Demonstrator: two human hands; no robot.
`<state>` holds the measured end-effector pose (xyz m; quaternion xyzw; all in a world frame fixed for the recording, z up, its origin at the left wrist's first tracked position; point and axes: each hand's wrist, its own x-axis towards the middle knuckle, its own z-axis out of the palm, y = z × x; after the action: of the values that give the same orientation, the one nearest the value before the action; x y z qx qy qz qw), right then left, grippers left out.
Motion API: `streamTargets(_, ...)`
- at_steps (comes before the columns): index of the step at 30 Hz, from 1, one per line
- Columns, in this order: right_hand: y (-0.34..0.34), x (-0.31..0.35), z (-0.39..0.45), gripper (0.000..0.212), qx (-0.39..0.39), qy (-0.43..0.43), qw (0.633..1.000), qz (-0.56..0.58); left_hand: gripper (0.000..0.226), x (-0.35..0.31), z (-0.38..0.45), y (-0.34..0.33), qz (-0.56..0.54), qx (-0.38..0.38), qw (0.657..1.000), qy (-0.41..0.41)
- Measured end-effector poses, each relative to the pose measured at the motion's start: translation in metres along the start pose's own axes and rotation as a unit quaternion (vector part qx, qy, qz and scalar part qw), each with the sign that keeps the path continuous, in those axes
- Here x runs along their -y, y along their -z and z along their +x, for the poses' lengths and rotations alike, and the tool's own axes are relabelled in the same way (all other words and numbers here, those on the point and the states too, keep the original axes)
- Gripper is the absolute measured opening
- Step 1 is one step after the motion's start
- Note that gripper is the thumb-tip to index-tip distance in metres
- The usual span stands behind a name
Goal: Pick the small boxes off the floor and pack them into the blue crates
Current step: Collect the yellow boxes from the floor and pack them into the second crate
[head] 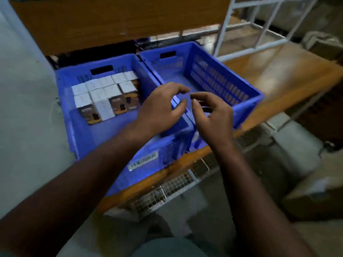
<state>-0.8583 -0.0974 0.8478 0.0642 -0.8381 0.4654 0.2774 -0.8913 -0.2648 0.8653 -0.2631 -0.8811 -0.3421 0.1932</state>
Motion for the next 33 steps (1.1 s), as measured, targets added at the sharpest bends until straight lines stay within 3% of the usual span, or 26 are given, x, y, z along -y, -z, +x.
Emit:
streamTargets(5,0.077,-0.022,-0.081,0.017,-0.097,-0.061,0.993,-0.021,0.026,-0.071,-0.035,-0.055,-0.078,0.061,0.990,-0.098)
streamTargets(8,0.130,-0.033,-0.158,0.018,-0.135,-0.097,0.984,-0.063,0.032,-0.112,-0.079,-0.093,-0.119,0.119,0.980,-0.102)
streamTargets(13,0.204,-0.040,-0.327,0.017,-0.191,-0.267,0.939,-0.104,0.029,-0.182,-0.195,-0.167,-0.156,0.286,0.940,-0.106)
streamTargets(18,0.227,-0.010,-0.504,0.018,-0.293,-0.420,0.853,-0.104,0.030,-0.251,-0.315,-0.216,-0.169,0.449,0.861,-0.167)
streamTargets(23,0.225,0.058,-0.634,0.019,-0.419,-0.484,0.752,-0.155,0.029,-0.313,-0.414,-0.228,-0.184,0.586,0.749,-0.249)
streamTargets(29,0.161,0.133,-0.741,0.013,-0.536,-0.538,0.623,-0.188,0.030,-0.326,-0.521,-0.200,-0.208,0.668,0.622,-0.351)
streamTargets(33,0.105,0.173,-0.798,0.013,-0.566,-0.588,0.549,-0.180,0.030,-0.317,-0.574,-0.168,-0.195,0.675,0.590,-0.398)
